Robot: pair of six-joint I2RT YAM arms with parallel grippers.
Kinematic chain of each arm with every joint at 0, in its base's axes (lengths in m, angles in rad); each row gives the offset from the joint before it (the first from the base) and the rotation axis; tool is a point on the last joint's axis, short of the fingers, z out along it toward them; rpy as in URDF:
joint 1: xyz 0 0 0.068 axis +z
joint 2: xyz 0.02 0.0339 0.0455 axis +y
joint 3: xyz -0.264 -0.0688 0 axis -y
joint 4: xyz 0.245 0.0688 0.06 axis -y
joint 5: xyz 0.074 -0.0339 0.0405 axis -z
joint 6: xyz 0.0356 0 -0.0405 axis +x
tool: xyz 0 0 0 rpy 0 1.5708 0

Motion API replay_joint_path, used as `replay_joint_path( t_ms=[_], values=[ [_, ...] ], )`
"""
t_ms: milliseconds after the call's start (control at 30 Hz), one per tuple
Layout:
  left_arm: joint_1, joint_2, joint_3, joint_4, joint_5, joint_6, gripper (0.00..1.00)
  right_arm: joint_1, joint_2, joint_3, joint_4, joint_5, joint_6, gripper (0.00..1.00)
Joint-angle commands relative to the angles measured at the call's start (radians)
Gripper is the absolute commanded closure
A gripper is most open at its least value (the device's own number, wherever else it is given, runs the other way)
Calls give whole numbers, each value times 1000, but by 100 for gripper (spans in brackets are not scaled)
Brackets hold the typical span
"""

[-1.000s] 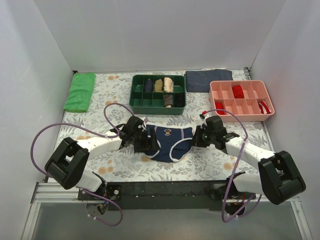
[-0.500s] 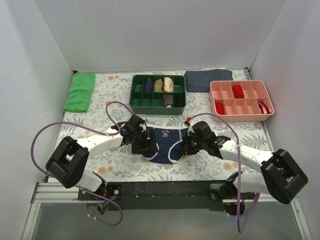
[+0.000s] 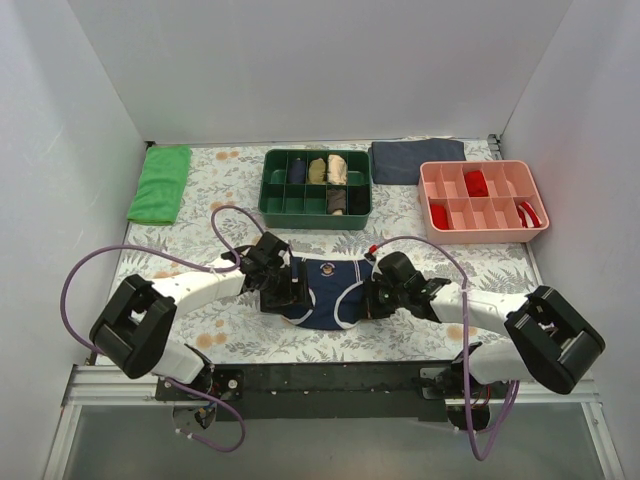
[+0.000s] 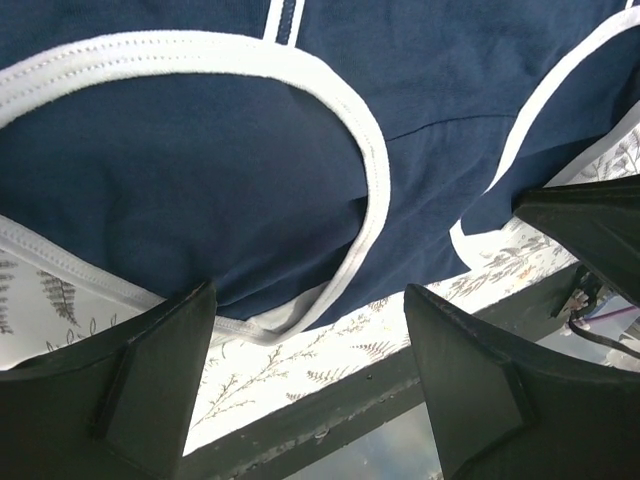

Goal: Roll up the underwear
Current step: Flatten out the underwear at the center of the board.

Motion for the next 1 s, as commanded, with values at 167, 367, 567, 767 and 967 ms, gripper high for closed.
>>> replay_joint_path(
  t_ms=[167, 367, 567, 767, 967],
  values=[
    [-72, -88, -30, -43, 26, -89, 22, 34, -125, -43, -185, 111, -2, 91],
    [-80, -79, 152, -136, -153, -16, 14, 34, -240, 58, -236, 163, -11, 74],
    [-80, 19, 434, -227, -229, 53, 5, -61, -316, 153, -371, 306, 32, 48],
    [-80, 108, 493, -176, -137, 52, 5, -245, -291, 146, -331, 193, 7, 47],
    [-80, 136, 513, -196, -175, 53, 6, -299, -188, 160, -259, 110, -29, 47]
  ],
)
